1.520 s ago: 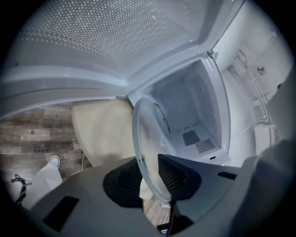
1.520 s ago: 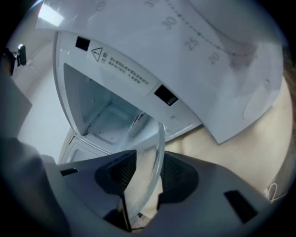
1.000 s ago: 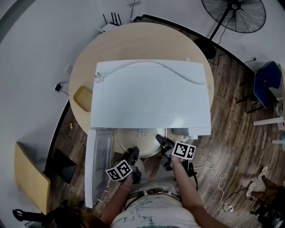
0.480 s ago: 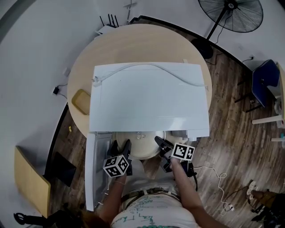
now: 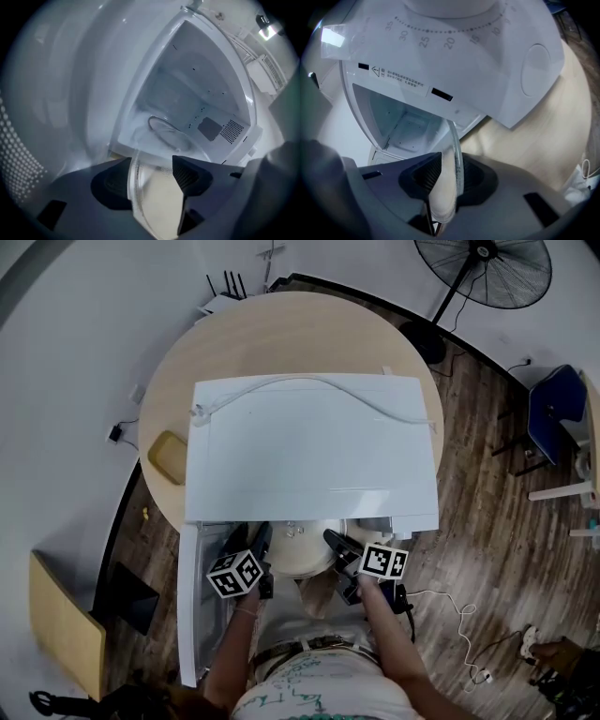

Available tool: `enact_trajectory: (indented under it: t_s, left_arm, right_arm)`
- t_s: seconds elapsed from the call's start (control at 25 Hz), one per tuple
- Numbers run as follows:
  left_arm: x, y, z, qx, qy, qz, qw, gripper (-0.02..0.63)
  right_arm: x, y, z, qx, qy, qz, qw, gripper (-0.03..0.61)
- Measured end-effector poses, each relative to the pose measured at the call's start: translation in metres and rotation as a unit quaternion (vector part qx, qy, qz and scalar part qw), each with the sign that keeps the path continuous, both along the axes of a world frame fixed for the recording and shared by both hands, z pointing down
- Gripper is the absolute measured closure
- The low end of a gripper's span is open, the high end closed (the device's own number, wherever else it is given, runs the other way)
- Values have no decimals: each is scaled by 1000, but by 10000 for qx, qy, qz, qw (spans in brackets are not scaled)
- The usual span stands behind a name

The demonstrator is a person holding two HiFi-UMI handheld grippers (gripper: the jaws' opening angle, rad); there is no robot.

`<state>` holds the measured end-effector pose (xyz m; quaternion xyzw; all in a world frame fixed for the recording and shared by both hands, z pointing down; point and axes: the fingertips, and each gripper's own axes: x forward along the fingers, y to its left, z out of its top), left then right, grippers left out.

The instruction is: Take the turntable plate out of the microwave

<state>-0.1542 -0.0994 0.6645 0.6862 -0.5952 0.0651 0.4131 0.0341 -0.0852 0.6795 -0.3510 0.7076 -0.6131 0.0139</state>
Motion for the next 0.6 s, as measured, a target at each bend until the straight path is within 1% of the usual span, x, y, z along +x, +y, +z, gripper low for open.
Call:
enact_trajectory:
  t_s: [0.08,0.2,0.4,0.6]
  left_arm:
    - [-3,2,0,-36,122,-71,9999,359]
    - [-3,8,1,6,328,-168,9993,388]
    - [-3,17,-6,63,411,-307,9987,412]
    - [-3,28,-6,113,634,-472,9968,431]
  right_arm:
    - [0,0,0,66,75,-34,9999,486]
    - [1,0,0,161,181,-93,9997,484]
    - [3,2,-6,336,247,-163,9990,484]
    - [5,2,-15,573,246,-232,9978,487]
